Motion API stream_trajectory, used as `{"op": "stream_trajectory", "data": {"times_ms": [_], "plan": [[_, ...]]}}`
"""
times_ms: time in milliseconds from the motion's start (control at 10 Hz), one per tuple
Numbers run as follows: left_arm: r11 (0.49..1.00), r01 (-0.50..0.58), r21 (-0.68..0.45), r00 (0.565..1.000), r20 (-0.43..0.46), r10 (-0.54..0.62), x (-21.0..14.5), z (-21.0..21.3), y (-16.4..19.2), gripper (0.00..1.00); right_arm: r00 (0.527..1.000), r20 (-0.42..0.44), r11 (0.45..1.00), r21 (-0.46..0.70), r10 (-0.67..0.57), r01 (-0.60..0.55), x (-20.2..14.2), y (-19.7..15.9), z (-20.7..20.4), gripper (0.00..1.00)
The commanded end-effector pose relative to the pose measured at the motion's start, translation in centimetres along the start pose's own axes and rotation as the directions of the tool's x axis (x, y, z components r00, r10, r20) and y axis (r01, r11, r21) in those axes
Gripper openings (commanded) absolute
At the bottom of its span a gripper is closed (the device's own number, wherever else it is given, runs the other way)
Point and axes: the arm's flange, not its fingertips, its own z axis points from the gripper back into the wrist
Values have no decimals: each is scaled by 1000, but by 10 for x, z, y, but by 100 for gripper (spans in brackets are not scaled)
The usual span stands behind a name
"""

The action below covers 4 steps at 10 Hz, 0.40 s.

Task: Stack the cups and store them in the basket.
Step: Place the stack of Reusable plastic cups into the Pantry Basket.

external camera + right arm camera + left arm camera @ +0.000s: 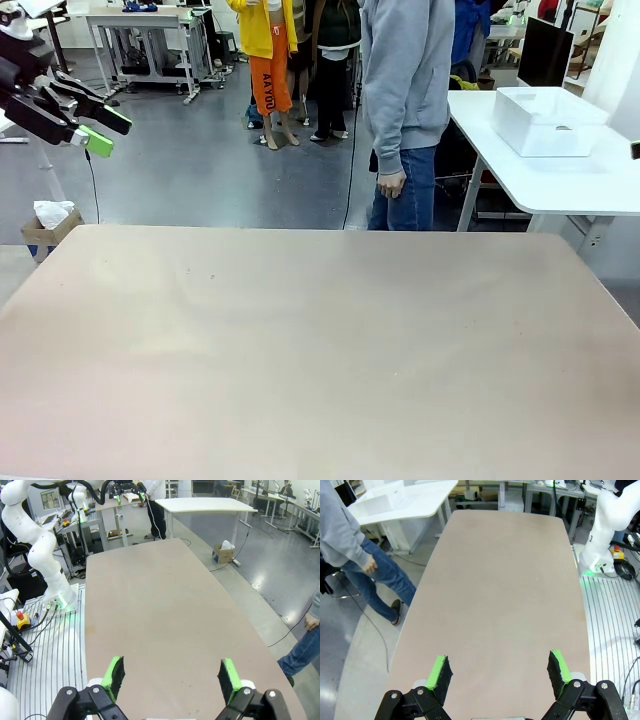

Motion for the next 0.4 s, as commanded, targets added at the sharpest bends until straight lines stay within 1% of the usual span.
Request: {"op": "stream_trajectory", "data": {"times_ms": [0,300], "plan": [[1000,-6,-5,1000,-5,6,2,1,-1,100,1000,16,1000,-2,10,-10,4,-2,-1,100],[1000,-6,-5,1000,-5,6,2,1,-1,100,1000,16,1000,-2,10,-10,4,-2,-1,100]]}}
